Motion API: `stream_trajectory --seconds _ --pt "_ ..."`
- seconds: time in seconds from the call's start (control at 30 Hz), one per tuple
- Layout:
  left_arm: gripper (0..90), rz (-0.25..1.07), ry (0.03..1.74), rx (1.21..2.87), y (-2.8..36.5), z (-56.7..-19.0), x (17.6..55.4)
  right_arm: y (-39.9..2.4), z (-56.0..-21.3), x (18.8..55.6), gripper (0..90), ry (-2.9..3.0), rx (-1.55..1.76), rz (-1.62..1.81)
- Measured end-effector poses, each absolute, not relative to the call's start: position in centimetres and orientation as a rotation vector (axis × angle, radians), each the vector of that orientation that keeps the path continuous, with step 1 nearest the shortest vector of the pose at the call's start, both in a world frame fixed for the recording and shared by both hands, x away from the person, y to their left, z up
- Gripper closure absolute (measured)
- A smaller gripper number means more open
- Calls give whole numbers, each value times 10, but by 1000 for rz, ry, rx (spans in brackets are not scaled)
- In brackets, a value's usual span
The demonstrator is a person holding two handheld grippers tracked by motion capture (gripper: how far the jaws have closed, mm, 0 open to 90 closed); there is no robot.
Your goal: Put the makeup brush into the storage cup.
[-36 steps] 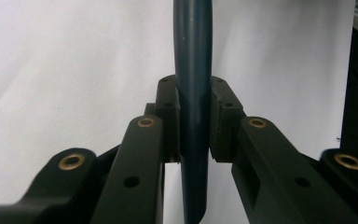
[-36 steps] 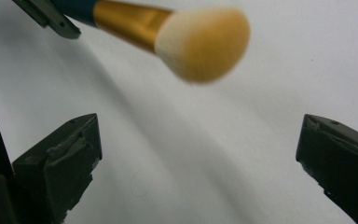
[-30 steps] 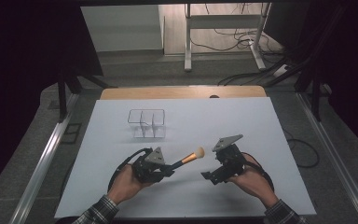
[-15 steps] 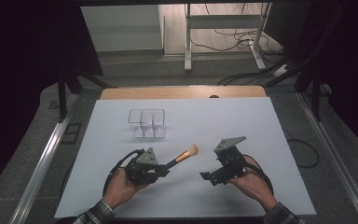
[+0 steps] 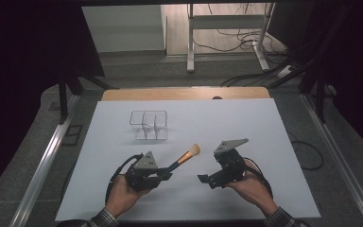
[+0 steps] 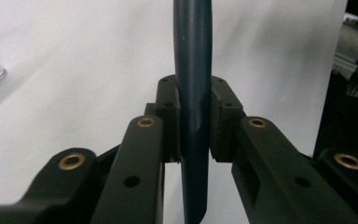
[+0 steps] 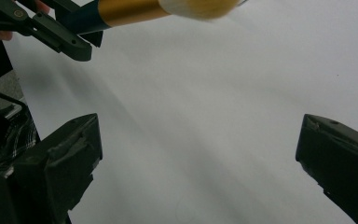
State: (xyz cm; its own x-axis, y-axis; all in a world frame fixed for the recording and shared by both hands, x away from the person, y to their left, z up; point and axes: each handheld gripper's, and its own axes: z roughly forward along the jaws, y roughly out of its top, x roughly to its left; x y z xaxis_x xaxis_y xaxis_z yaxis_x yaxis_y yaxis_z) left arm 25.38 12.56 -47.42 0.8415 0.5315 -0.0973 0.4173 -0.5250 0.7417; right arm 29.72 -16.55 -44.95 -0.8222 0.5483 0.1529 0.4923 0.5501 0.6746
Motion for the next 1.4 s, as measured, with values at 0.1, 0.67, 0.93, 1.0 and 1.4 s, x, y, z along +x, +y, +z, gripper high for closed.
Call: stream_trajectory --seconds 0.1,0.67,0.93,1.0,1.4 --pt "773 175 687 2180 125 -474 253 -162 -448 297 2 2696 931 1177" --pt "772 163 629 2177 109 -477 249 -142 -440 299 128 2661 1032 1368" --pt "772 159 625 2183 107 -478 249 -141 -441 302 247 2626 1099 1457" --pt "772 158 626 2181 106 -478 249 -144 -441 303 369 2587 1149 1505" --pt "482 170 633 2195 99 -479 252 -158 -443 309 737 2531 1341 1794"
